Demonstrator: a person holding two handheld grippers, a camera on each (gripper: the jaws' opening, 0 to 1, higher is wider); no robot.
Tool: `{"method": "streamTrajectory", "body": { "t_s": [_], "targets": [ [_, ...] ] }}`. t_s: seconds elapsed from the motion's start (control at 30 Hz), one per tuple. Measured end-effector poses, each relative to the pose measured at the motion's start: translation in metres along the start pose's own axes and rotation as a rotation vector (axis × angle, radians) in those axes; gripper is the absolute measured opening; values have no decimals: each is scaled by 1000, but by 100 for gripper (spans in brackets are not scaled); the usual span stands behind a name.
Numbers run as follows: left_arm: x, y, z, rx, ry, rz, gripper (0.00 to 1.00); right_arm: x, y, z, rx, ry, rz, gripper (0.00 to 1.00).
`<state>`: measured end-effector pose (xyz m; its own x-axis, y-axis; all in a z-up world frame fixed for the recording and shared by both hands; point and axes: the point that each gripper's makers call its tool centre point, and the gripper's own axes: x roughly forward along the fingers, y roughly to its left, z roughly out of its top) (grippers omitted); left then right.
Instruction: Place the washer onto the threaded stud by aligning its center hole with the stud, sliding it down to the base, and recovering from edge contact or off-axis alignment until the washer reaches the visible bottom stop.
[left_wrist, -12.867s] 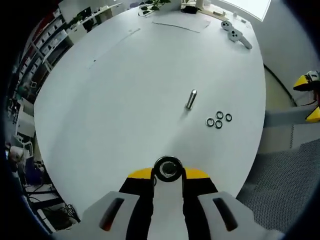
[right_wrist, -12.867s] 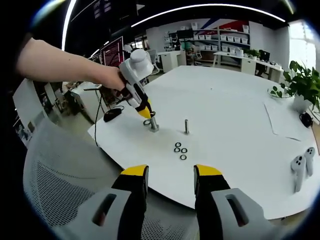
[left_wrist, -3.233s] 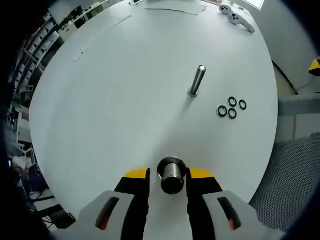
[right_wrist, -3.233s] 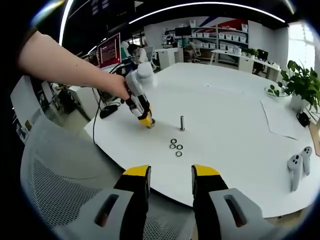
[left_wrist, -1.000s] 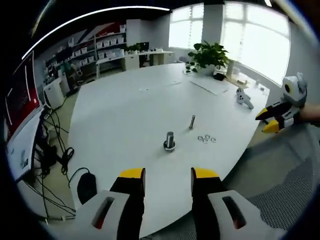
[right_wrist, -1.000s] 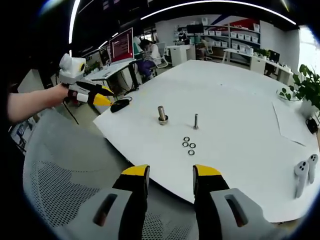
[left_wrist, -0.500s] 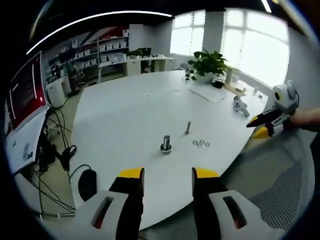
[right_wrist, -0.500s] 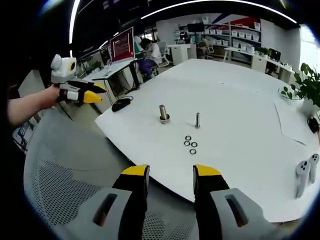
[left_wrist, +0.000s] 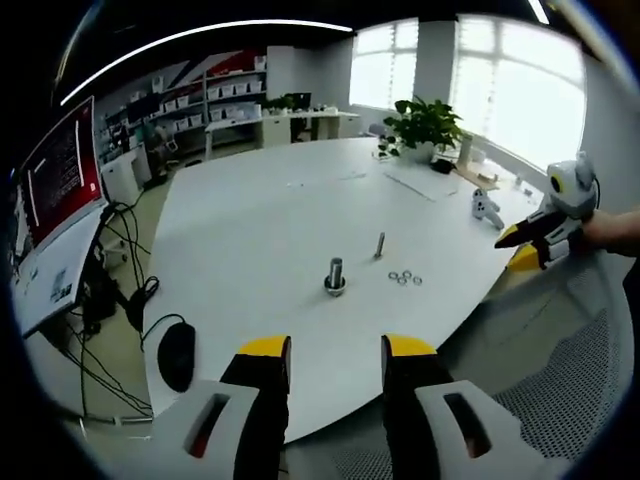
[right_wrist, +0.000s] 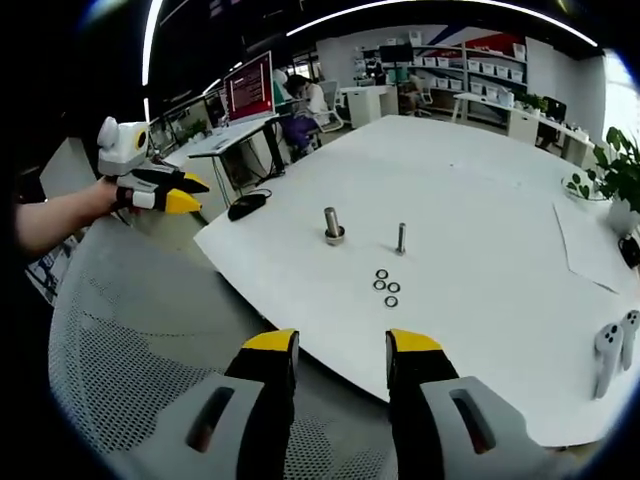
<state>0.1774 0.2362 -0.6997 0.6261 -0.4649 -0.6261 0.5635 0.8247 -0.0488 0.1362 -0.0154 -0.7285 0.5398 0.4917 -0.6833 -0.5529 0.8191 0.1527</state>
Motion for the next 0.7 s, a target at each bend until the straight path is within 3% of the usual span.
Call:
{"method": "streamTrajectory", "body": {
  "t_s": [0.1,0.3,0.53,0.7],
  "targets": [
    [-1,0,5,66,-25,19,34,1,1,-1,-4,5,3,37],
    [-2,-5,7,95,-36,10,34,1,3,0,-3,0,8,37],
    [-6,-14,16,89,-88,-45,32,0,3,1,-10,-5,3,36],
    [-4,-13,12,94,-66,-44,32,0,2,1,-7,-4,-2,36]
  ]
}}
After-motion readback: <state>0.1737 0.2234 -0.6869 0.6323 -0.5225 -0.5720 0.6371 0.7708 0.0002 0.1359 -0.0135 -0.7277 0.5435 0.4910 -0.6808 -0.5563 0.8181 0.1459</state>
